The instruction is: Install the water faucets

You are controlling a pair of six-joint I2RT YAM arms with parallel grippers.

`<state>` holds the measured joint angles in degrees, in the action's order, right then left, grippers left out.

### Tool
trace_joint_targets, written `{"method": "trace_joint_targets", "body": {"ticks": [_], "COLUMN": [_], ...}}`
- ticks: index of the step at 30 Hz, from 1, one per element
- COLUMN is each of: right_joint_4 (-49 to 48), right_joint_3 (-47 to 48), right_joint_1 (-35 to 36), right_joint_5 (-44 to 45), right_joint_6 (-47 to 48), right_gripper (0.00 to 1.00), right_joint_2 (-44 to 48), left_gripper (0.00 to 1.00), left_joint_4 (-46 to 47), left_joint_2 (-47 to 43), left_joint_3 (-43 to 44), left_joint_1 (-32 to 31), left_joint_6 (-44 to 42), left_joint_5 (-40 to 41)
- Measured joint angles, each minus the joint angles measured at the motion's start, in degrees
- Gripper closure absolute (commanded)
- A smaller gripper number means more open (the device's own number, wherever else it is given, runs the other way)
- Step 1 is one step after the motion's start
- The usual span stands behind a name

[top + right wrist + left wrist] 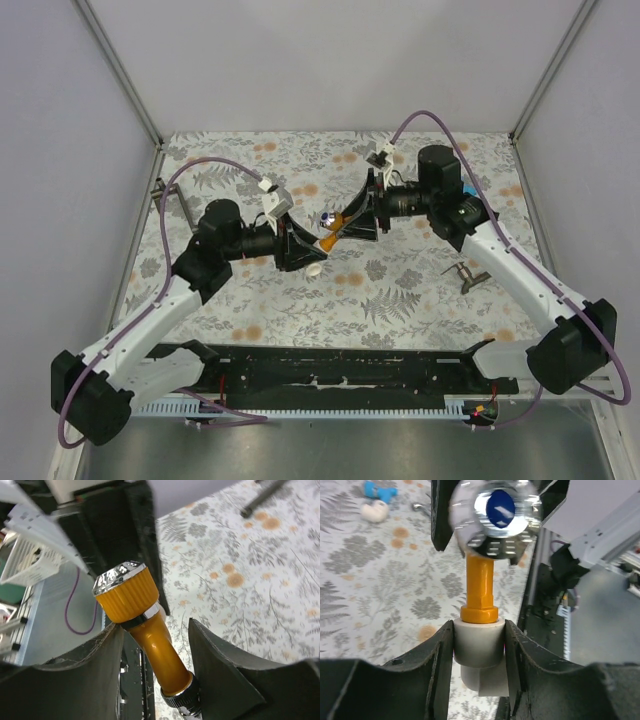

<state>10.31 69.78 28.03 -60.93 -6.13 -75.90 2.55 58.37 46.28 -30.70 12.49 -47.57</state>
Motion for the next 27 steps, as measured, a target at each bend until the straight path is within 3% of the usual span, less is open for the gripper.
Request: {"method": "trace_joint_targets", "body": {"ticks": [6, 11, 19, 27], "right_joint_4": [-0.48, -3.76, -17.31, -42.45], "right_joint_3": [-4.52, -11.82, -22.05, -26.8], "right_joint_1": [1.03, 1.07, 0.48, -2.56], "right_joint_5": [13.25, 19.45, 28.06, 36.11], "right_joint_6": [-10.69, -16.39, -16.92, -24.74], "right_gripper": [1.0, 1.0, 1.0, 1.0], "right_joint_2": [0.15, -0.66, -4.63, -19.06], "left_gripper": [0.98, 0.94, 0.57, 0.21], "left_joint_4": [-0.9, 4.02, 4.37, -3.85], "left_joint_2": [-4.22, -4.68, -6.56, -8.31], "left_joint_3": [-3.08, -3.8, -5.99, -5.95], "left_joint_1": [-3.87, -5.11, -5.05, -3.91], "left_joint_6": [-7.69, -8.61, -7.19, -3.13], "left_joint_5": [13.57, 21.73, 36.98, 52.89]}}
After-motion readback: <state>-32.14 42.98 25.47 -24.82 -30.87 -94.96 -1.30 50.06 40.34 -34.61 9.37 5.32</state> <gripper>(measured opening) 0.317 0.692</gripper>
